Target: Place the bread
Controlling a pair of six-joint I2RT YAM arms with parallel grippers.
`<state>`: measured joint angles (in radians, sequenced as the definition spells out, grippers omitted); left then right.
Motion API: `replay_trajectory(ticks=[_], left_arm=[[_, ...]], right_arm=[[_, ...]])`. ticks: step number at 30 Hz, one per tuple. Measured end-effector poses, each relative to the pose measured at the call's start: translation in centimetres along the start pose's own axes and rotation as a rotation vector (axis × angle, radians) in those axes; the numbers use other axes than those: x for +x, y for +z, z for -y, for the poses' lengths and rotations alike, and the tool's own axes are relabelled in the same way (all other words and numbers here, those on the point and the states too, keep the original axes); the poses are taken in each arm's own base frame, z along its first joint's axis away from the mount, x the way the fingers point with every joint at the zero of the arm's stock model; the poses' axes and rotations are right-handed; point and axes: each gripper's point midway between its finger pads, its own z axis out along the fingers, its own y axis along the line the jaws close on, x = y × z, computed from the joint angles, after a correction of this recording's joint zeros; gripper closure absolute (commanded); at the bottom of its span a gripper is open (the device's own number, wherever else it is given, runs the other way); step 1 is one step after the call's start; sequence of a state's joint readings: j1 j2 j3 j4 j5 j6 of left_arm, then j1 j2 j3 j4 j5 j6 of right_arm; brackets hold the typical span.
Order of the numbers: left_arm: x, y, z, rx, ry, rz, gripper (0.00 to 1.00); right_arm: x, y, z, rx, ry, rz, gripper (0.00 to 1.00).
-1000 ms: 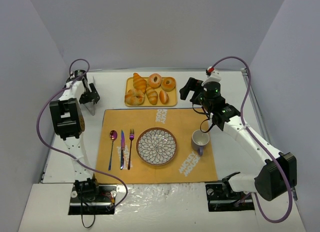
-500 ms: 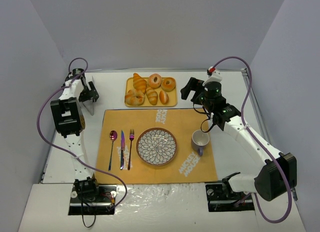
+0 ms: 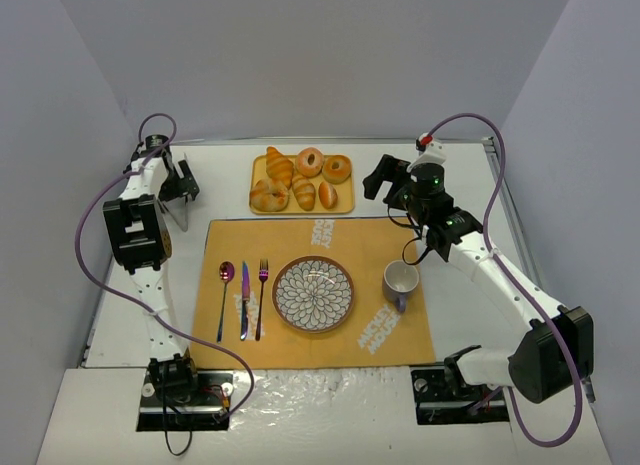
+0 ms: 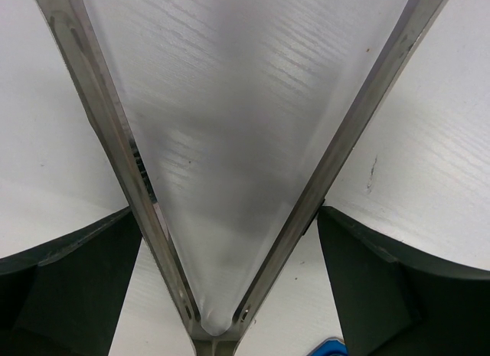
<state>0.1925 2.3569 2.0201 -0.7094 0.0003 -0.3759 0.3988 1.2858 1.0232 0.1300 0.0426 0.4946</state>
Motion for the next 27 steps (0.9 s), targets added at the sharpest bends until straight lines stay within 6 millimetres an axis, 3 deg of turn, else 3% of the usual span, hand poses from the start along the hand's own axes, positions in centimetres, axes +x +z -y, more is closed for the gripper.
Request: replay_trajectory(ticks=[10,14,27], left_arm=[[-0.06,0.05,-0.18,0.003,-0.007,-0.001,0.48],[-0.03,0.07,-0.17,0.005,-0.008,-0.003,0.57],[0.41,-0.35,0.35,0.01,0.002,-0.01,0.58]], right_arm=[[0.53,0.03,0.39,0.005,0.0,-0.012,0.04],[0.68,0.05,0.81,0.016,0.002,-0.018,0.04],[0.72,-0.14,0.89,0.016,0.004,-0.017,0.04]])
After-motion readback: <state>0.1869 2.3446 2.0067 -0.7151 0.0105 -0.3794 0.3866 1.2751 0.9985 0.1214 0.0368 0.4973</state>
